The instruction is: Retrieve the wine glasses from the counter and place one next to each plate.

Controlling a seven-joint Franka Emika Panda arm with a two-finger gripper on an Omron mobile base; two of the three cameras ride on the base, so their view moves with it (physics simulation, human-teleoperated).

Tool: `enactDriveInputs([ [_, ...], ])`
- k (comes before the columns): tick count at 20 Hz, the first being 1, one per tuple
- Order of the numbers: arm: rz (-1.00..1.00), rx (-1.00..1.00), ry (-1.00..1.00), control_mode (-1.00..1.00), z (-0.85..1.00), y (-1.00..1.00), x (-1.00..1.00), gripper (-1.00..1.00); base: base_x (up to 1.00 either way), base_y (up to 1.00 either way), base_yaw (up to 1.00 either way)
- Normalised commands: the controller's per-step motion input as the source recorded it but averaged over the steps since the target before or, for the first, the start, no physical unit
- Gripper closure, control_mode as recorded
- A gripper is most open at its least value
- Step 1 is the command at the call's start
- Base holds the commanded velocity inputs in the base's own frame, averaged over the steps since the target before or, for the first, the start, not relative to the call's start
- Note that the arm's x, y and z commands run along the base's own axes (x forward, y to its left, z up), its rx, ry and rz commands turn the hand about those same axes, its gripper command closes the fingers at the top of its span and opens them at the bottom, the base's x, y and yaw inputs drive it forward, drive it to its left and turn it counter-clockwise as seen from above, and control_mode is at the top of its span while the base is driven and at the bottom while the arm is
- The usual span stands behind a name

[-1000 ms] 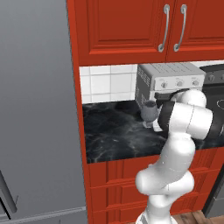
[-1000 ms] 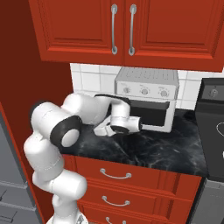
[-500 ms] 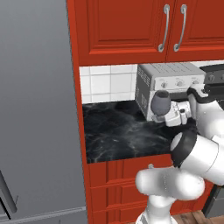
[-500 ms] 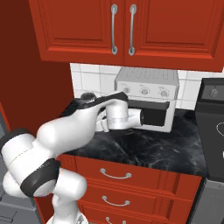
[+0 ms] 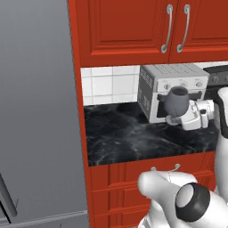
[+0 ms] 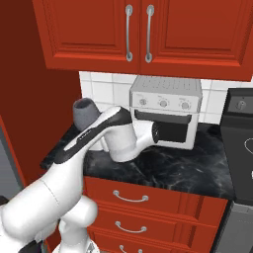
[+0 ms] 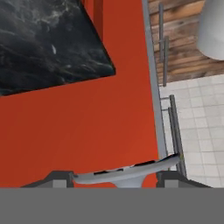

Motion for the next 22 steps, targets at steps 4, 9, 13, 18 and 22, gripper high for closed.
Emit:
enactDriveInputs([
  [4, 0.0, 0.01, 0.0, -1.0, 0.61, 0.08, -0.81, 1.0, 0.0, 0.0, 0.0],
  [9, 0.0, 0.0, -0.02, -1.0, 0.41, 0.07, -0.6, 1.0, 0.0, 0.0, 0.0],
  [13, 0.0, 0.0, -0.11, -1.0, 0.44, 0.06, -0.66, 1.0, 0.0, 0.0, 0.0],
  [18, 0.0, 0.0, -0.09, 1.0, 0.29, 0.04, -0.46, 1.0, -0.35, 0.16, 0.0],
  [22, 0.0, 0.0, 0.0, 1.0, 0.0, 0.0, 0.0, 1.0, -0.99, 0.37, 0.01],
])
